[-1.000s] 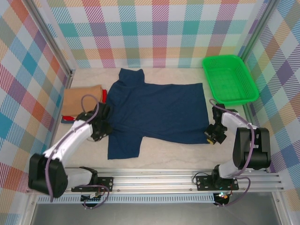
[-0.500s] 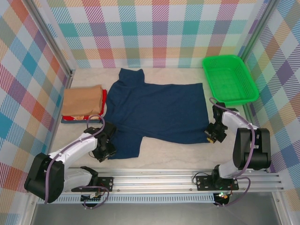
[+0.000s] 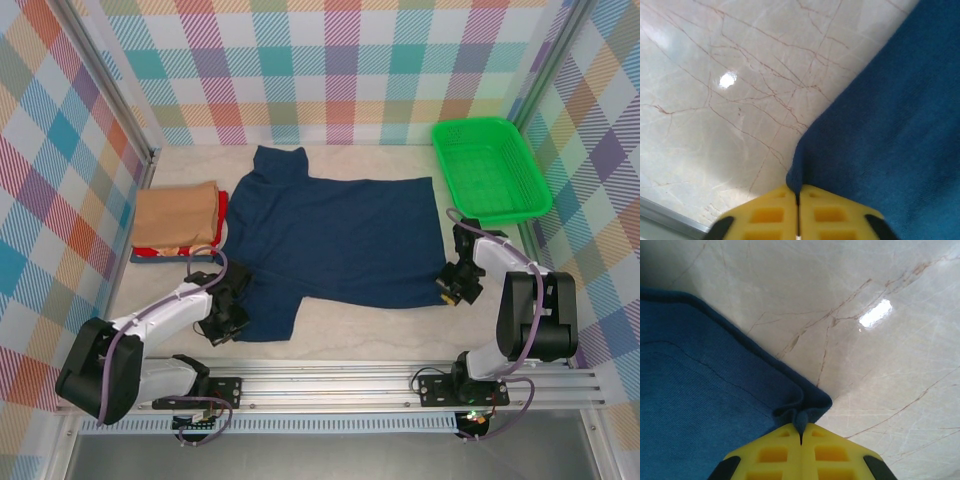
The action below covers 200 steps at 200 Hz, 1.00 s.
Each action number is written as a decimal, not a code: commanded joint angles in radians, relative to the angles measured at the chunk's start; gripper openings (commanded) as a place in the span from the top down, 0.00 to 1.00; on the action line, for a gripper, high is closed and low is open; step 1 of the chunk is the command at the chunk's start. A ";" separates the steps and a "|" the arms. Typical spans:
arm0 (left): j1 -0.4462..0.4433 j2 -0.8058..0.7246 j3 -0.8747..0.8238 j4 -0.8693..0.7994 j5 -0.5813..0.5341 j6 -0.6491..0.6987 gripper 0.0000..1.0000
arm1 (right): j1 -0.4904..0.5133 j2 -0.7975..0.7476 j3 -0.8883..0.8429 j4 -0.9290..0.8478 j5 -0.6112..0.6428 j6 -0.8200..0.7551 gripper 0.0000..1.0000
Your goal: Fold and stack the t-shirts
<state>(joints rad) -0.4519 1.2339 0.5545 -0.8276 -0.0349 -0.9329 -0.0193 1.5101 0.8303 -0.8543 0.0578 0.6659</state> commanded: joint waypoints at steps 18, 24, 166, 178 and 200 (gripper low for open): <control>-0.031 -0.094 -0.023 0.122 -0.044 -0.020 1.00 | 0.003 -0.044 -0.005 -0.032 -0.020 0.001 1.00; -0.037 -0.126 -0.001 0.078 -0.049 -0.021 1.00 | 0.002 -0.056 -0.003 -0.044 -0.018 0.001 1.00; -0.440 -0.406 0.321 -0.510 -0.189 -0.419 1.00 | 0.015 -0.294 0.019 -0.368 -0.008 0.140 1.00; -0.445 -0.395 0.317 -0.500 -0.184 -0.424 1.00 | 0.016 -0.308 0.005 -0.382 -0.002 0.152 1.00; -0.447 -0.350 0.338 -0.483 -0.182 -0.402 1.00 | 0.016 -0.329 -0.018 -0.389 0.020 0.168 1.00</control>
<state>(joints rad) -0.8825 0.8452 0.8566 -1.2694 -0.1837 -1.3106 -0.0071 1.2079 0.8333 -1.1690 0.0387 0.7879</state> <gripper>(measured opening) 0.048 0.041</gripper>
